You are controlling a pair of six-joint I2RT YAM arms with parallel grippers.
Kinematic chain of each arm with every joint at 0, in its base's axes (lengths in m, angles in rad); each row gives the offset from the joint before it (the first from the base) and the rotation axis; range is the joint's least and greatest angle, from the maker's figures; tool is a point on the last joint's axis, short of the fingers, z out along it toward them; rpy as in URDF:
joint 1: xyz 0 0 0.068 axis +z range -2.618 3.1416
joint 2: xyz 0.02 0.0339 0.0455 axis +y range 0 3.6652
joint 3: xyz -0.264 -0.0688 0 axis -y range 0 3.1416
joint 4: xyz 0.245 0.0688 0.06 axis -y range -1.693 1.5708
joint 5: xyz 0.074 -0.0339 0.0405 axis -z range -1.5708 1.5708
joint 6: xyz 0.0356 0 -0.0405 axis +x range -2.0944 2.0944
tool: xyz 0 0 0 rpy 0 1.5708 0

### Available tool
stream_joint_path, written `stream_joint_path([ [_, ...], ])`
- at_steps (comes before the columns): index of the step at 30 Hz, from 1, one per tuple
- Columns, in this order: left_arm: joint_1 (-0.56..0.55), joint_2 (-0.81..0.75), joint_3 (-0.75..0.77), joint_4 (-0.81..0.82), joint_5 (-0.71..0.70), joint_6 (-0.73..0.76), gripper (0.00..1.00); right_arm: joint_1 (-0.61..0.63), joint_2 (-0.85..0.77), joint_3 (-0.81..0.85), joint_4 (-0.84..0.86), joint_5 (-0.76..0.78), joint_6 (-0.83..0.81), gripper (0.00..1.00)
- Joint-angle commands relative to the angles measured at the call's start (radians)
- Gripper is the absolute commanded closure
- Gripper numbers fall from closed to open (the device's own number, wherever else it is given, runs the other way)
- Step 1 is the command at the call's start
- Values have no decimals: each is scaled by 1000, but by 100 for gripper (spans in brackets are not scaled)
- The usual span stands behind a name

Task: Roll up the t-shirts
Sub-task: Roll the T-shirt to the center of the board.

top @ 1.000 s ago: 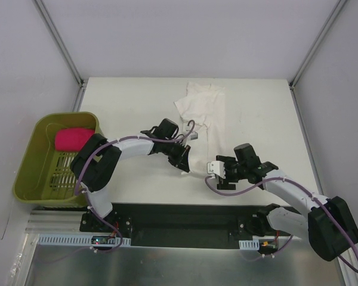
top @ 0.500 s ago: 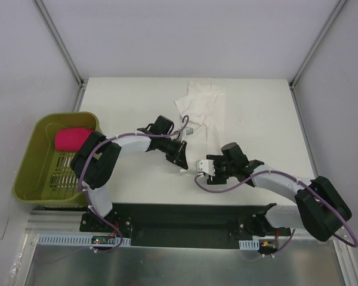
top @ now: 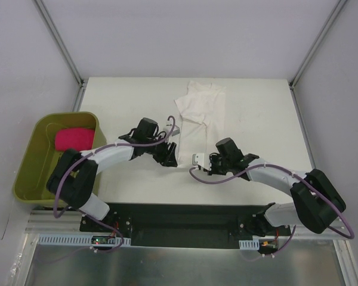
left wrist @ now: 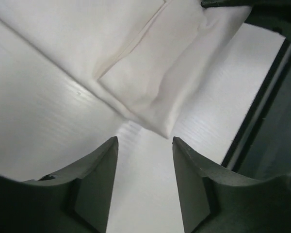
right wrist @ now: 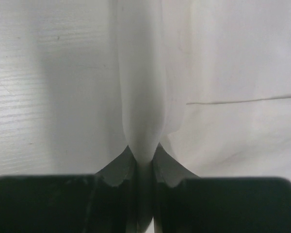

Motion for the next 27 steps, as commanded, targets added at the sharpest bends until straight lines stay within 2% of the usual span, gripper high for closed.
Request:
stream_joint_path([
  [1, -16, -214, -141, 108, -113, 210, 49, -15, 41, 79, -118, -55, 68, 89],
  [6, -158, -306, -194, 180, -231, 429, 45, -35, 58, 102, -150, -100, 84, 90],
  [7, -184, -328, -221, 247, -284, 474, 45, -38, 63, 106, -171, -115, 85, 91],
  [8, -219, -337, -239, 286, -300, 561, 45, -41, 74, 114, -188, -137, 85, 91],
  [11, -259, -343, -315, 407, -323, 687, 44, -72, 107, 148, -244, -175, 104, 91],
  [21, -309, -210, -321, 543, -340, 735, 43, -130, 193, 255, -373, -250, 101, 92],
  [27, -342, -144, -277, 480, -276, 729, 43, -130, 199, 258, -368, -246, 113, 93],
])
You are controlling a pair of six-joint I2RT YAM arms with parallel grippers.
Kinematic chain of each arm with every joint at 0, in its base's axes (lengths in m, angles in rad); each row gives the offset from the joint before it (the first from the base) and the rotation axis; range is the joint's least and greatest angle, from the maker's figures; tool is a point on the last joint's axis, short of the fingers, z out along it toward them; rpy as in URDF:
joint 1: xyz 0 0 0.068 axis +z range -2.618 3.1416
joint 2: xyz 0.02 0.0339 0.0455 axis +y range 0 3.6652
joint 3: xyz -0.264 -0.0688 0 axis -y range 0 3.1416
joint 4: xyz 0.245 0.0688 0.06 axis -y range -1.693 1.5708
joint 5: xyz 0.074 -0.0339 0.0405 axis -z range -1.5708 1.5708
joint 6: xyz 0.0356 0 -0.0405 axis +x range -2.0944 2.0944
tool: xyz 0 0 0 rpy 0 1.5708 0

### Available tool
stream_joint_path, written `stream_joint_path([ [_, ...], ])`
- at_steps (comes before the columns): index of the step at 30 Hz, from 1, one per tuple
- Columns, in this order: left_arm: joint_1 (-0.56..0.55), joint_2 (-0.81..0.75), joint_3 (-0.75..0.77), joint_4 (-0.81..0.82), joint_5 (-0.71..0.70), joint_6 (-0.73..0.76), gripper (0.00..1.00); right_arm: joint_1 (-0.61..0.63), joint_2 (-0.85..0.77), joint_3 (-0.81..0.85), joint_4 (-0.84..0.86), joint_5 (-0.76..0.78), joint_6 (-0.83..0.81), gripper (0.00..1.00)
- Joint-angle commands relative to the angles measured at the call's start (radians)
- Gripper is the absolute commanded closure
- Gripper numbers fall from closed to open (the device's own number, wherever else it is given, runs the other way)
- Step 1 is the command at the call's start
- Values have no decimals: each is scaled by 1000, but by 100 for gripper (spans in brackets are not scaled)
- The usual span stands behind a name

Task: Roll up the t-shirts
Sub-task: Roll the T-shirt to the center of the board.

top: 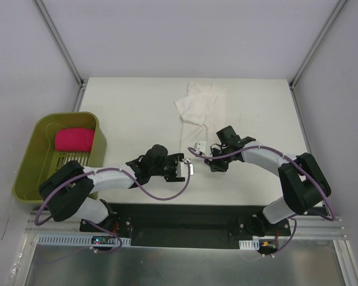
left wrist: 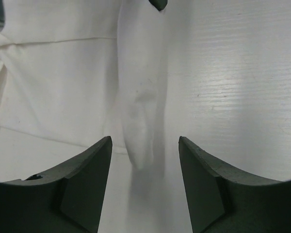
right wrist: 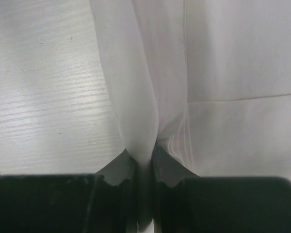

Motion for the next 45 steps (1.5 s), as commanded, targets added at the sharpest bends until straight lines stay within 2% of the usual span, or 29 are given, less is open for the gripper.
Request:
stream_joint_path([
  [1, -38, 49, 57, 5, 53, 25, 43, -3, 2, 23, -52, -47, 16, 92],
  [4, -45, 95, 78, 5, 47, 17, 46, -5, -4, 13, -46, -47, 14, 93],
  [6, -47, 130, 110, 2, 41, 5, 52, -5, -6, 9, -46, -47, 14, 93],
  [8, -47, 154, 156, -43, 43, -9, 63, -5, -12, 7, -47, -47, 14, 93],
  [9, -47, 157, 170, -67, 43, -11, 76, -3, -14, 6, -52, -47, 11, 93],
  [10, -45, 157, 184, -96, 41, -26, 82, -6, -17, 4, -58, -50, 12, 93],
  [12, -38, 149, 219, -208, 53, -43, 91, -17, -30, 0, -81, -61, 16, 93],
  [15, -7, 123, 230, -303, 104, -96, 99, -49, -56, -4, -147, -124, -6, 93],
  [22, 77, 127, 325, -527, 289, -221, 100, -110, 14, 76, -487, -326, -188, 92],
  [29, 198, 296, 497, -650, 470, -294, 100, -172, 175, 196, -752, -396, -337, 92],
  [35, 237, 394, 587, -742, 595, -276, 100, -224, 330, 294, -865, -437, -383, 94],
  [45, 310, 554, 705, -837, 593, -253, 100, -264, 529, 447, -970, -455, -396, 96],
])
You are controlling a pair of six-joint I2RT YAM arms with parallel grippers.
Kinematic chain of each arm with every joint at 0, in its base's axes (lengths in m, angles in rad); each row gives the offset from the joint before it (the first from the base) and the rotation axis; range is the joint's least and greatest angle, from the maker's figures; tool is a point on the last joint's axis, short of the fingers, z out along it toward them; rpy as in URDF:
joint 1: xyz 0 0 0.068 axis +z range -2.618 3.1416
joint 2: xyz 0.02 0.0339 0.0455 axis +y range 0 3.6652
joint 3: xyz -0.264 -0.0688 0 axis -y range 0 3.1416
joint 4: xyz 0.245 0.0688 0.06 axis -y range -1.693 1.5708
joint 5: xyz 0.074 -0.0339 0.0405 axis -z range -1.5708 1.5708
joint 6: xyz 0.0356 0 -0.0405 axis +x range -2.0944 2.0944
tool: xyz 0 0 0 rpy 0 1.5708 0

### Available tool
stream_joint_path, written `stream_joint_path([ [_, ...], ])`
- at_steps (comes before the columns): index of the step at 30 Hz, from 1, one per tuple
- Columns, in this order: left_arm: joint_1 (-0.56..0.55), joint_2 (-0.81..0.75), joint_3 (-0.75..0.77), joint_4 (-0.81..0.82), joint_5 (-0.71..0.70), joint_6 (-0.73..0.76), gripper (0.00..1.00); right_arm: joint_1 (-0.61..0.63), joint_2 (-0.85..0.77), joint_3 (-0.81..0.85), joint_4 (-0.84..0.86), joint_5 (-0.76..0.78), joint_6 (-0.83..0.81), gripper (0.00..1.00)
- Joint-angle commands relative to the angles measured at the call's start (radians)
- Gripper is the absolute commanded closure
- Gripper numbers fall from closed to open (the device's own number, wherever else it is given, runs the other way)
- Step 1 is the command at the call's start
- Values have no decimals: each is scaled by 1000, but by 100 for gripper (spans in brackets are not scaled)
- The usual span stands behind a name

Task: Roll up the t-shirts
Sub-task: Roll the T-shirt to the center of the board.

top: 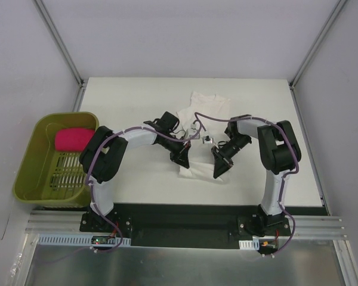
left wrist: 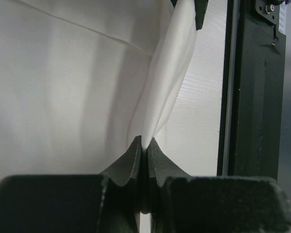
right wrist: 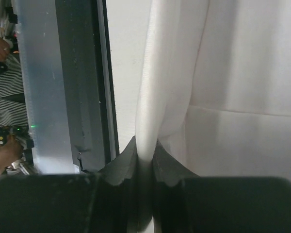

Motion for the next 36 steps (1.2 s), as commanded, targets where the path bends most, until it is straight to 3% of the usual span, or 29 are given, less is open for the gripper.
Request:
stream_joint_path([
  [1, 71, 64, 59, -121, -33, 31, 100, -25, 75, 70, -200, 38, -50, 95],
  [10, 107, 137, 134, -137, -71, -24, 90, -32, 241, 229, -299, 44, 53, 97],
  [15, 128, 109, 139, -141, -97, -79, 79, -45, 307, 297, -307, 49, 160, 98],
  [19, 139, -7, 85, -142, -149, -73, 71, -38, 327, 325, -296, 72, 200, 98],
  [22, 116, -152, -2, -138, -199, 17, 63, -27, 334, 331, -287, 95, 237, 99],
  [23, 98, -193, -31, -127, -272, 49, 61, -24, 331, 326, -272, 99, 274, 99],
  [28, -84, -455, -302, 116, -464, 281, 49, -18, 368, 357, -226, 134, 404, 99],
  [36, -295, -443, -473, 528, -720, 445, 42, -18, 391, 380, -227, 139, 452, 99],
])
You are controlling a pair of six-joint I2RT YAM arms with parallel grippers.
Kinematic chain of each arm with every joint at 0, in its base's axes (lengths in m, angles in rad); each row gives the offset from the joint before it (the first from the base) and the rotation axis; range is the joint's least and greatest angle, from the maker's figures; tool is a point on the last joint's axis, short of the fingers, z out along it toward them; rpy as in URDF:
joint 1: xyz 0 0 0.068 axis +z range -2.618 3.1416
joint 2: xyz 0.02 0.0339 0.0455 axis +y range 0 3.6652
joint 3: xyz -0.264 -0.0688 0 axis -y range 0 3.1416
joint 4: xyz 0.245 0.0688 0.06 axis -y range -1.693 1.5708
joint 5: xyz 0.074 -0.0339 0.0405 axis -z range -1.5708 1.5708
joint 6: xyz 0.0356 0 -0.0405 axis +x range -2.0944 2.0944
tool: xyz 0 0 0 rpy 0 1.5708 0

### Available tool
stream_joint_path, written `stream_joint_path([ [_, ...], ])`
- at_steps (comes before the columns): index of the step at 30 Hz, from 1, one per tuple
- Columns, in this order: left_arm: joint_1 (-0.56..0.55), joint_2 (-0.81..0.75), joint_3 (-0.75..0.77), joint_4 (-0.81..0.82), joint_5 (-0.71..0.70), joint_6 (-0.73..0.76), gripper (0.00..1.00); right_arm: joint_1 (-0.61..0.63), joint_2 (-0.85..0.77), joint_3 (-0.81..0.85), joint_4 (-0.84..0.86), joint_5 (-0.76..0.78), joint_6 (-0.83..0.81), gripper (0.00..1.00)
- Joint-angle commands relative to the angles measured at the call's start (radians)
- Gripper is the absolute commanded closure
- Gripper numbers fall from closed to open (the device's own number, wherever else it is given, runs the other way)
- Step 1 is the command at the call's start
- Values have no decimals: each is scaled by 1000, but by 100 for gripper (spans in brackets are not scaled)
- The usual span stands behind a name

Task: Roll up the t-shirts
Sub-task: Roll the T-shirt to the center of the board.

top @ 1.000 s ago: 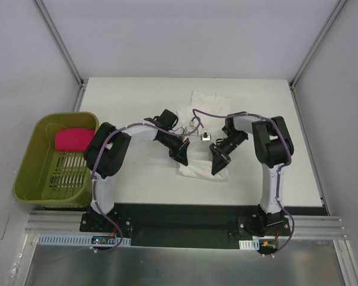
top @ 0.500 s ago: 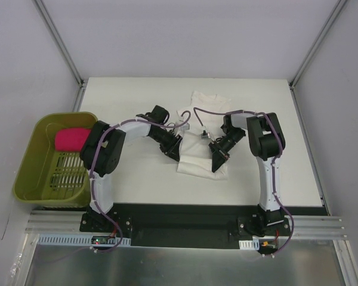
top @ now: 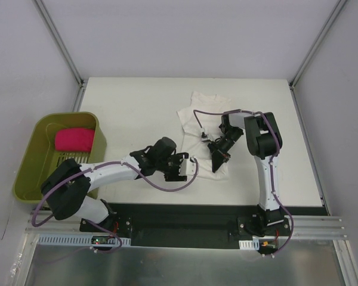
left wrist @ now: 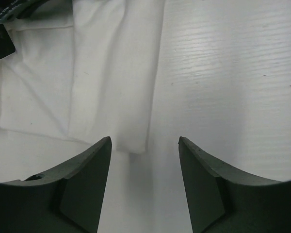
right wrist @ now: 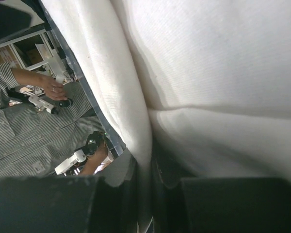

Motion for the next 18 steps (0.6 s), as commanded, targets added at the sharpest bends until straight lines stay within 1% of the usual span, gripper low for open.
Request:
stream_joint_path([
  [1, -63, 67, -70, 328, -203, 140, 42, 4, 18, 23, -58, 46, 44, 99],
  [6, -117, 167, -73, 401, -257, 192, 42, 4, 15, 20, -55, 46, 45, 99],
  [9, -130, 222, -67, 387, -268, 232, 43, 4, 10, 15, -47, 44, 47, 99],
  [11, -135, 240, -59, 341, -273, 254, 52, 2, 5, 6, -40, 43, 48, 99],
  [12, -137, 250, -46, 265, -265, 255, 57, 4, -5, -1, -24, 38, 50, 99],
  [13, -137, 251, -38, 225, -254, 255, 67, 2, -17, -11, -11, 33, 56, 91],
  [14, -137, 254, -29, 186, -236, 249, 75, -7, -31, -41, 8, 26, 77, 87],
  [15, -138, 262, -6, 101, -233, 240, 81, -8, -60, -52, 47, 23, 79, 79],
  [16, -138, 263, 6, 74, -230, 222, 91, -14, -74, -57, 55, 18, 70, 4],
  [18, -138, 263, 26, 31, -217, 185, 96, -48, -112, -40, 59, -2, 56, 4],
])
